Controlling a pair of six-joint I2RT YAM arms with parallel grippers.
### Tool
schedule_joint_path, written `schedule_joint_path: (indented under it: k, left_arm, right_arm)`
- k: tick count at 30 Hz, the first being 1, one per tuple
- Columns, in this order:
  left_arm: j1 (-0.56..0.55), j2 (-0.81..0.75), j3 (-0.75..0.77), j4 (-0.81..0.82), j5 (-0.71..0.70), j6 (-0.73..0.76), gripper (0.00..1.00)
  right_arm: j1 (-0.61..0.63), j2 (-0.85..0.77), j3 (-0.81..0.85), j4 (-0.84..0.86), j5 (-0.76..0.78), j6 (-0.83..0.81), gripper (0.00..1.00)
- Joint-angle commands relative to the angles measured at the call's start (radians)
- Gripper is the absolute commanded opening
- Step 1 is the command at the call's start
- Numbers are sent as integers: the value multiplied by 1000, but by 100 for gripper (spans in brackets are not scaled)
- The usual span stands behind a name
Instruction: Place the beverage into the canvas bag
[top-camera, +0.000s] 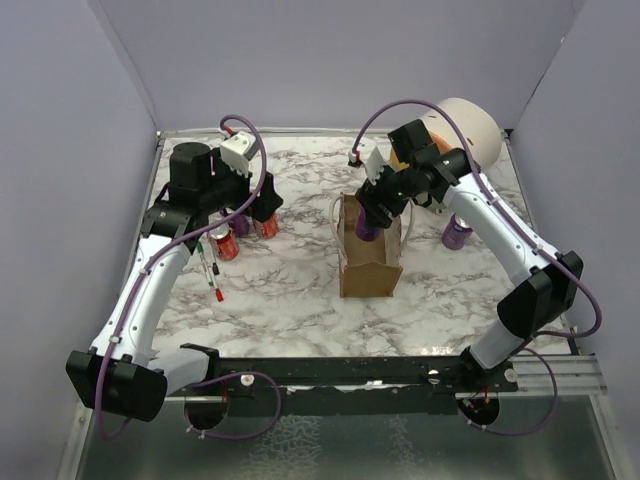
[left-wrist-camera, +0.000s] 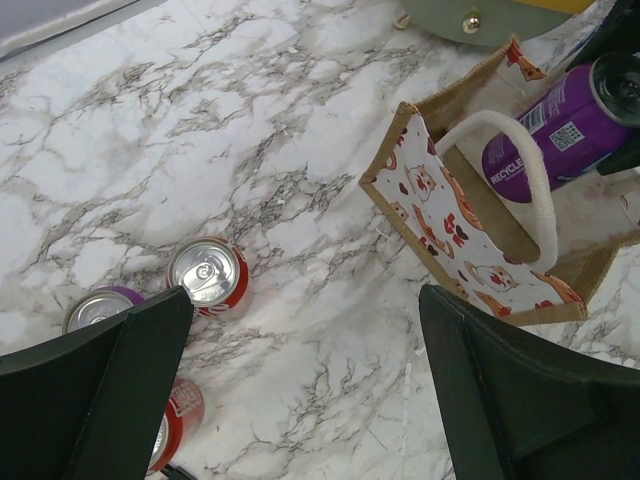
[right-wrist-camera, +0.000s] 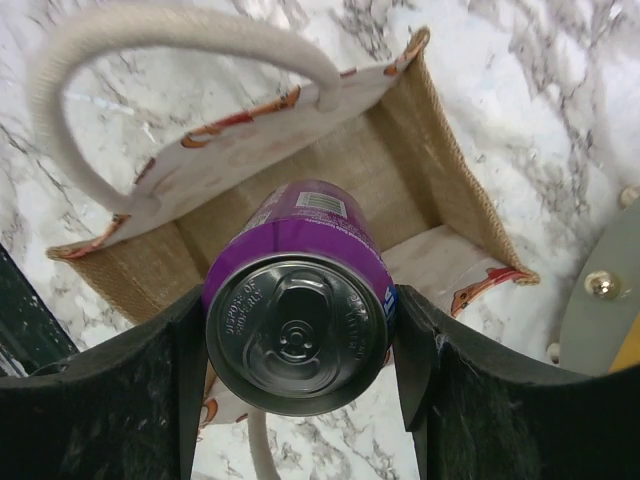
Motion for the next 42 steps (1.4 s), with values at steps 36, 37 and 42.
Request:
schedule_joint_path:
  k: [36,37,42]
  left_arm:
    - [11,-114,-72,54,-5,28,100]
    - [11,-114,-74,55,-6,29,100]
    - [13,-119,-81,57,-7,30,100]
  right_arm:
    - [-2,185,-205,456,61,108,15]
    - [-2,188,-207,458,61,111,15]
    - [-2,204,-219,468,59,126,19]
